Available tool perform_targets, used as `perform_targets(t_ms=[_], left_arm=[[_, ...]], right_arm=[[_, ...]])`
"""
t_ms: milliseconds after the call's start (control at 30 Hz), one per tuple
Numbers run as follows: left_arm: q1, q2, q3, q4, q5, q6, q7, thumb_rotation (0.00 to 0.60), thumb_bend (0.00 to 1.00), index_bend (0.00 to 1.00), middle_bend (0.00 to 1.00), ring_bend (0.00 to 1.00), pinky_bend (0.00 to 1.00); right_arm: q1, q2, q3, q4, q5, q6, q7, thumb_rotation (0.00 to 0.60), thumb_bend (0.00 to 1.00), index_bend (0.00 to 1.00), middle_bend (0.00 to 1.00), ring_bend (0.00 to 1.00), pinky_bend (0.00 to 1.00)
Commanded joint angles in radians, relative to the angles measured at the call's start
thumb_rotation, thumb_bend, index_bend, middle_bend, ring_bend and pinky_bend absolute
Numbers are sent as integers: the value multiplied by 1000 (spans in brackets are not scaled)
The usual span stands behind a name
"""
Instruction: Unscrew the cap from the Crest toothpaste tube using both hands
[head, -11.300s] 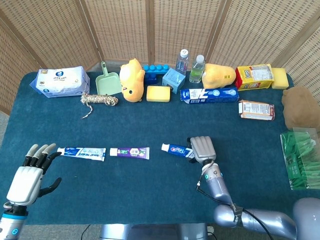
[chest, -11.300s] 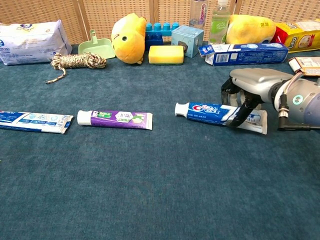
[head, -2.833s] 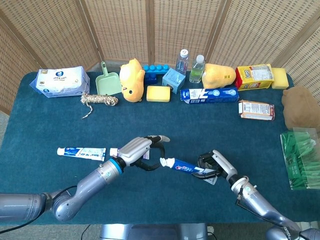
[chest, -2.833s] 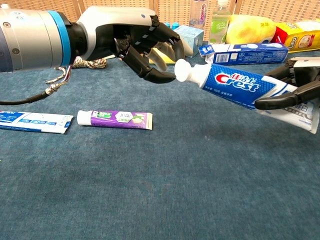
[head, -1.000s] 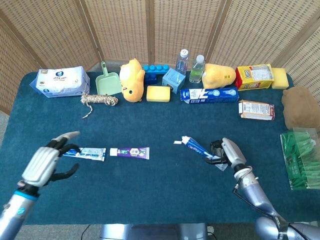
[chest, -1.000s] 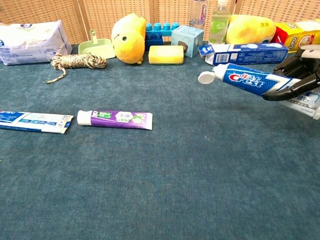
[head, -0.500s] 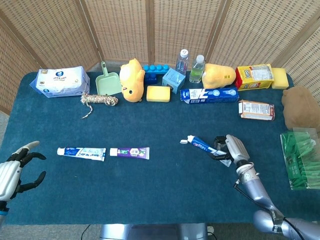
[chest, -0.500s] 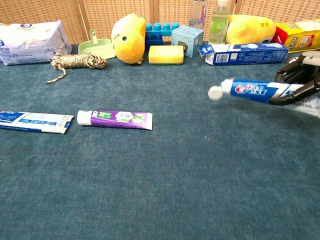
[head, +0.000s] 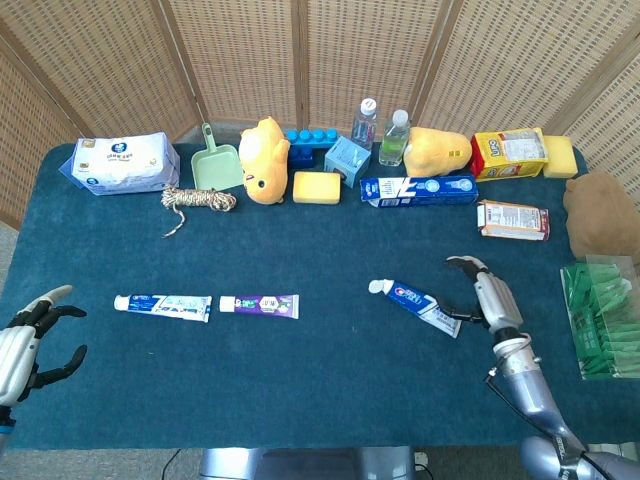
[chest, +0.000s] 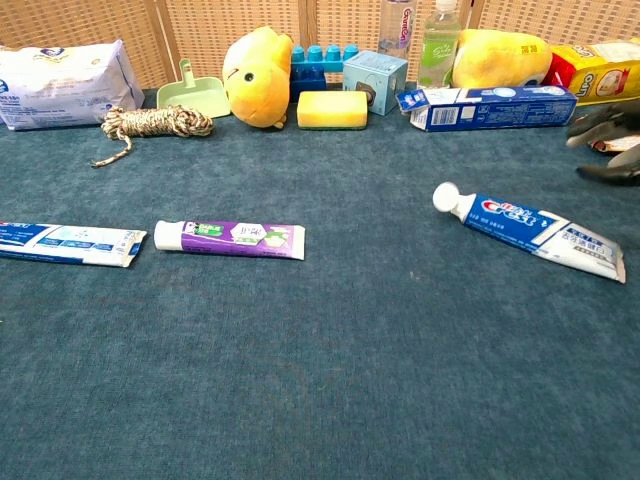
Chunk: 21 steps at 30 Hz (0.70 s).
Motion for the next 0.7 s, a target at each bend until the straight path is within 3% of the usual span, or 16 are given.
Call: perform_targets(t_ms=[33, 200, 367, 567, 700], left_arm=[[17, -10, -1, 18, 0, 14, 23, 600, 315, 317, 150, 138, 186], [62, -28, 16, 66, 12, 35, 37, 600, 315, 305, 150, 138, 176], [105, -49, 31, 138, 51, 76, 66, 600, 315, 302, 153, 138, 163], [153, -76, 51, 213, 97, 117, 68, 600, 315, 302, 156, 131, 151], [173, -82, 55, 239, 108, 129, 71, 600, 315, 301, 157, 130, 145]], right_arm=[[-41, 19, -4, -40, -40, 70, -9, 581, 332, 238, 231, 108, 223], [-111, 21, -34, -75, -145, 231, -81, 600, 333, 286, 247, 120, 223], [-160, 11, -76, -52, -236, 360, -296, 600, 332, 324, 270, 128, 223], [-215, 13, -117, -68, -295, 443, -447, 600, 333, 352, 270, 128, 223], [-238, 18, -130, -81, -323, 475, -482, 600, 332, 368, 275, 128, 221]])
